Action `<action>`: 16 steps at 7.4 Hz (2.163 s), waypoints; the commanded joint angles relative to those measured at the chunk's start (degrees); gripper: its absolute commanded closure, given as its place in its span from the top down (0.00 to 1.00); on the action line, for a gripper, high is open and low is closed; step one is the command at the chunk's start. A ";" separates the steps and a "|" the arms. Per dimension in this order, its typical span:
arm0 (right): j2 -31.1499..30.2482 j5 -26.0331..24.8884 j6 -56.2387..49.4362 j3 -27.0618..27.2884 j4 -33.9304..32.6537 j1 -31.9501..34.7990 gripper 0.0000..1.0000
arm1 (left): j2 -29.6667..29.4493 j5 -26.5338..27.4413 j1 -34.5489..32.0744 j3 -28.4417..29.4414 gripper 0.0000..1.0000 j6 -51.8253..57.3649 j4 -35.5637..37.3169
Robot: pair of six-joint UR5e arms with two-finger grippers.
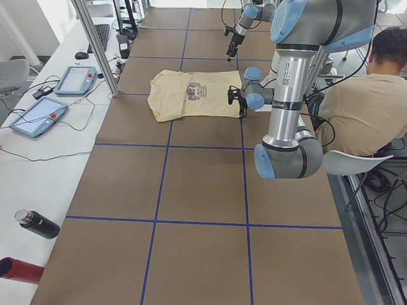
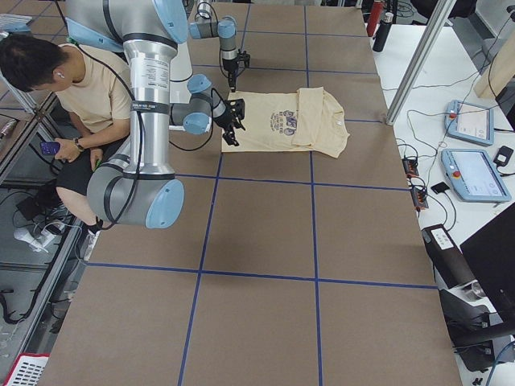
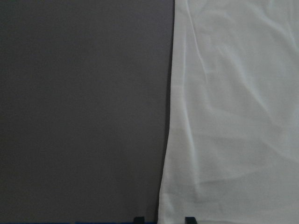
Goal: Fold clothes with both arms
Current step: 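Move both grippers down to the hem corners nearest the robot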
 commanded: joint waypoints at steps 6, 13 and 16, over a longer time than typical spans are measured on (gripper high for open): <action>0.00 -0.04 0.00 -0.09 0.00 0.00 1.00 | -0.20 -0.01 0.96 0.13 0.27 -0.18 0.00; 1.40 -4.48 3.22 -3.84 0.09 -4.64 1.00 | -0.55 -0.27 0.88 -0.66 0.00 -0.09 0.09; 2.82 -9.43 5.27 -7.91 -0.26 -8.25 0.65 | -0.73 -0.45 0.88 -0.92 0.00 -0.09 0.09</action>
